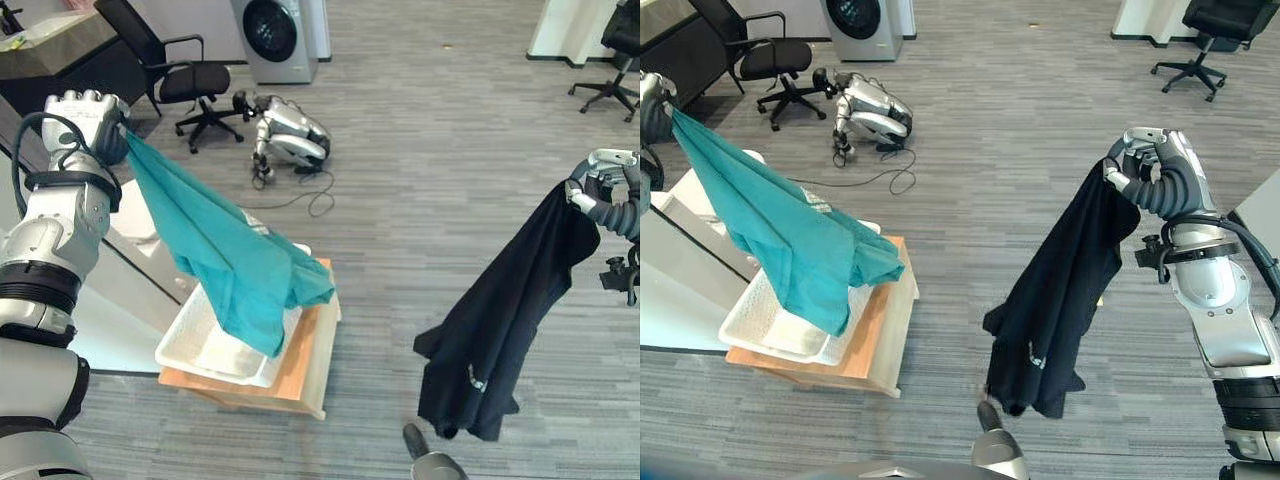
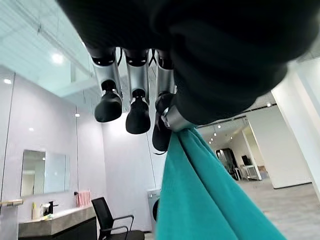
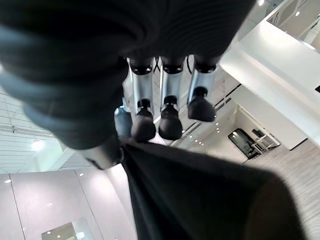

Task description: Pick up bed clothes into laundry basket.

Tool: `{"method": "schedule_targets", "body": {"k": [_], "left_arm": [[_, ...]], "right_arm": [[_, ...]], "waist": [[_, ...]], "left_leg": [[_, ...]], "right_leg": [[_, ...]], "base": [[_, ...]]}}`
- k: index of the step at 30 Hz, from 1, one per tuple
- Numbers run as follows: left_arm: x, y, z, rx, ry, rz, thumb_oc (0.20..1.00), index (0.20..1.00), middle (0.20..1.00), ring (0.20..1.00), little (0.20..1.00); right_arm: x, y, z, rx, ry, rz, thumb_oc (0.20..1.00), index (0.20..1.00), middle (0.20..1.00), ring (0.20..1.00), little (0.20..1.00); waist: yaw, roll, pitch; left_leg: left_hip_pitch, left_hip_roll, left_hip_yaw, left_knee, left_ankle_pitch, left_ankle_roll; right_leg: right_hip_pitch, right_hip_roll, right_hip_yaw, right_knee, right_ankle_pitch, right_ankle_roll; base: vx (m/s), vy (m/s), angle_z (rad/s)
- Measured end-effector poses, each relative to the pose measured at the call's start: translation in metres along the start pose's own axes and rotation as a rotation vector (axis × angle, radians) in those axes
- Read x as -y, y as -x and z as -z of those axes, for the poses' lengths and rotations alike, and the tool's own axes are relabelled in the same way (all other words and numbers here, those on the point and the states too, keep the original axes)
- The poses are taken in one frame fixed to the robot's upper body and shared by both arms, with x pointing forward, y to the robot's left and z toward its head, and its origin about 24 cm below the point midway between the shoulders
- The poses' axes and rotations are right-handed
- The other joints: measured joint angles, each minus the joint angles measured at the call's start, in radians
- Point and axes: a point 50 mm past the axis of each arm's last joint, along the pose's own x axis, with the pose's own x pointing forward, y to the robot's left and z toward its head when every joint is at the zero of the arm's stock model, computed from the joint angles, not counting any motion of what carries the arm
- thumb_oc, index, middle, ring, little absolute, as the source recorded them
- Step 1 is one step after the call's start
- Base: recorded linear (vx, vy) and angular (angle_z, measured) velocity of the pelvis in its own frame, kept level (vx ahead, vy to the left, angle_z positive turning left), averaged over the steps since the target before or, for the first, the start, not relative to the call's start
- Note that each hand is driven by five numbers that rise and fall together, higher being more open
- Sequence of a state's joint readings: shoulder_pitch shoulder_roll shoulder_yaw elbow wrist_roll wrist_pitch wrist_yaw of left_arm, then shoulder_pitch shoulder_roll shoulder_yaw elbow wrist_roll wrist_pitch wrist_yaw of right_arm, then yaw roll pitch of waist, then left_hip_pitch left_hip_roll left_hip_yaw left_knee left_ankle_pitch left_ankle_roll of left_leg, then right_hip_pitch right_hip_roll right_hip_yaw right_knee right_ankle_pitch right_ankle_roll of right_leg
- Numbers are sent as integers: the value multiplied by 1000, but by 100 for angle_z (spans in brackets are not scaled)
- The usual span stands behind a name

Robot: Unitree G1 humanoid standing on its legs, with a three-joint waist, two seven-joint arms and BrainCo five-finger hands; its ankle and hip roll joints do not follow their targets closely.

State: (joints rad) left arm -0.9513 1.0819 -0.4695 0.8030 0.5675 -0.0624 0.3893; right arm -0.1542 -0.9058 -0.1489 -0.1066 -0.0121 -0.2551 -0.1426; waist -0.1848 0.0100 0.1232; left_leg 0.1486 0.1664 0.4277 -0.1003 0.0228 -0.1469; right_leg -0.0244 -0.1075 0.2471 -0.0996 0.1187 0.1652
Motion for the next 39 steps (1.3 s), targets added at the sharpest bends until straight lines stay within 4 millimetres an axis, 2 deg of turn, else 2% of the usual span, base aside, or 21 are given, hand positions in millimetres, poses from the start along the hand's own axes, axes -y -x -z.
{"method": "schedule_targets", "body": {"k": [4,10,15,23,39], "left_arm": [[-3,-1,-4,40,-41,-6,200,200,200,200,200],[-12,-1,-35,197,-60,-56,200,200,200,200,200],[-10,0,-33,189,-65,-45,200,200,200,200,200],[0,1,-3,64,-114,15,200,200,200,200,200],[-21,-15,-17,115,-175,-50,200,200,200,200,200]], "right_arm": [[0,0,0,1,8,-2,200,200,200,200,200],[-1,0,0,3,27,-7,200,200,200,200,200],[-1,0,1,0,28,-7,200,200,200,200,200],[-1,0,1,-3,28,-7,200,200,200,200,200],[-1,0,1,-4,28,-7,200,200,200,200,200]], "waist": [[-2,-1,-1],[9,0,-3],[8,-2,-4],[5,-1,-11],[7,-2,-21]], "left_leg": [[0,0,-1,-1,1,0],[4,2,-2,-1,1,0],[11,1,0,-1,1,0],[11,2,0,-1,1,0],[11,2,-2,-2,1,0]], "right_leg": [[1,0,-2,0,0,0],[5,1,-4,0,1,-1],[10,1,-3,0,0,0],[11,1,-3,0,0,-1],[12,1,-6,0,0,-1]], "base": [[0,0,0],[0,0,0],[0,0,0],[0,0,0],[5,2,0]]}}
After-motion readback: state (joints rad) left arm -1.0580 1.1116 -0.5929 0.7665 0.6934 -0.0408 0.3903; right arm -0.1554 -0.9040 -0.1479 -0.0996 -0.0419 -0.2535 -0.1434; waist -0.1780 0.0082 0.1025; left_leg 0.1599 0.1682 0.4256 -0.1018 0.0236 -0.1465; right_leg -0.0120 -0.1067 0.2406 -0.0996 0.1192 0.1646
